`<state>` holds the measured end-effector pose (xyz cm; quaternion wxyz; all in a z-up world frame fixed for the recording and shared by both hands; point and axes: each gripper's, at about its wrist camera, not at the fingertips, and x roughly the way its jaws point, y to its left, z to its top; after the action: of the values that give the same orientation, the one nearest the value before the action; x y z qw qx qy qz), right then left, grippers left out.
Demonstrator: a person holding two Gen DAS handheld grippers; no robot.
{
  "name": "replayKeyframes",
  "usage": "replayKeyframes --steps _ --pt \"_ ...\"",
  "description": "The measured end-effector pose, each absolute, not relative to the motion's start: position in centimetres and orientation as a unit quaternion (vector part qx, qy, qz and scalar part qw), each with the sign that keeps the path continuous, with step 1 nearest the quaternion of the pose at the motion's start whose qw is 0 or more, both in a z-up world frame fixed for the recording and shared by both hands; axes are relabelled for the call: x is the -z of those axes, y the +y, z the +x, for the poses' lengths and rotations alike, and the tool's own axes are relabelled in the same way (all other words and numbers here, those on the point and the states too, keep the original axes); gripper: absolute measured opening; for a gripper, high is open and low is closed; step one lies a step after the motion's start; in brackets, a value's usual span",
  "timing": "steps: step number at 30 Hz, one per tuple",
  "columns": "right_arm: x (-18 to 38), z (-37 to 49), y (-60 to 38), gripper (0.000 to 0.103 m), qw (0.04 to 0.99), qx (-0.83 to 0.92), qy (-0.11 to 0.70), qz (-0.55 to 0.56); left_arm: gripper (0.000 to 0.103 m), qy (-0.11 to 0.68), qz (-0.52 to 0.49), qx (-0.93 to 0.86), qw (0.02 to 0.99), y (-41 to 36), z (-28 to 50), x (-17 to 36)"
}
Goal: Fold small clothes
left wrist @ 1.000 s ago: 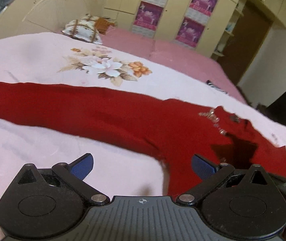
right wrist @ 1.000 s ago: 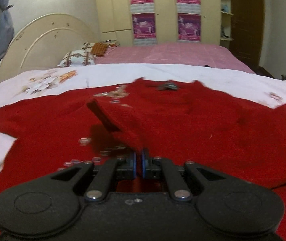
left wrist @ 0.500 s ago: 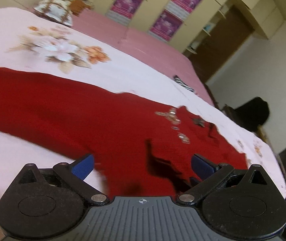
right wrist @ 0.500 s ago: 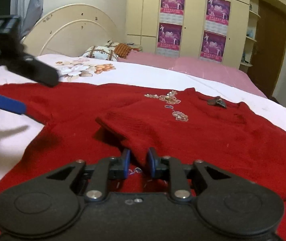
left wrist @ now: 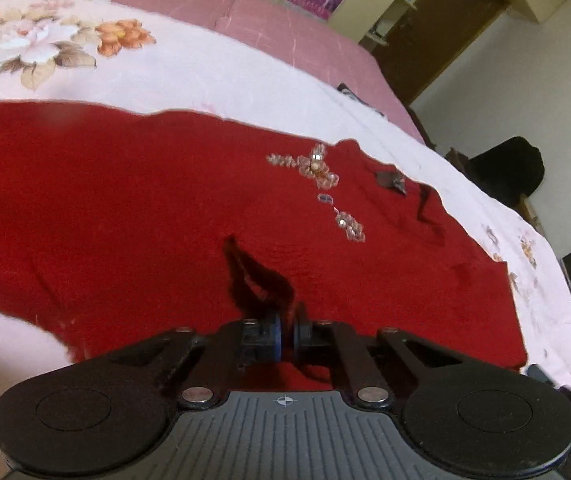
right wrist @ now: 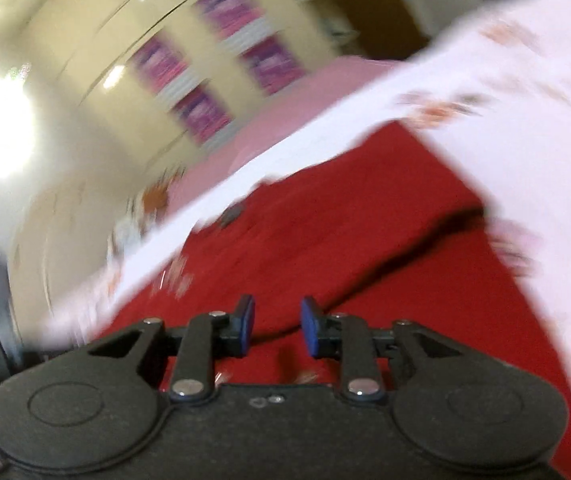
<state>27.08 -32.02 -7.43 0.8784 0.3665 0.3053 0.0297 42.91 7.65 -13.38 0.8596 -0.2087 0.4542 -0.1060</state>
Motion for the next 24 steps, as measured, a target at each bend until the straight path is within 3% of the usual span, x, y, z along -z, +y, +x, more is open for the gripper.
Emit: replayKeyframes --steps 9,12,16,21,24 --pt "12.7 27.4 -41.1 0.032 0.758 -0.006 0.281 0.589 0.005 0.43 -0.2 0.094 0.875 9.9 42.8 11.5" --pt "14.0 28.1 -41.6 0.027 0.734 -0.003 0.275 0.621 0.005 0.44 -0.2 0.1 0.87 10.0 42.7 12.0" --pt "13.9 29.0 -41.6 0.007 0.747 0.011 0.284 0.601 0.005 0.438 -0.2 0.095 0.871 10.3 42.1 12.5" --pt "11.3 28.4 -41.1 0.005 0.805 -0.004 0.28 0.523 0.005 0.449 -0.184 0.092 0.87 10.2 42.2 13.1" --pt "12.9 29.2 -41.2 0.004 0.797 0.016 0.319 0.512 0.005 0.446 -0.16 0.091 0.876 9.7 42.2 13.1"
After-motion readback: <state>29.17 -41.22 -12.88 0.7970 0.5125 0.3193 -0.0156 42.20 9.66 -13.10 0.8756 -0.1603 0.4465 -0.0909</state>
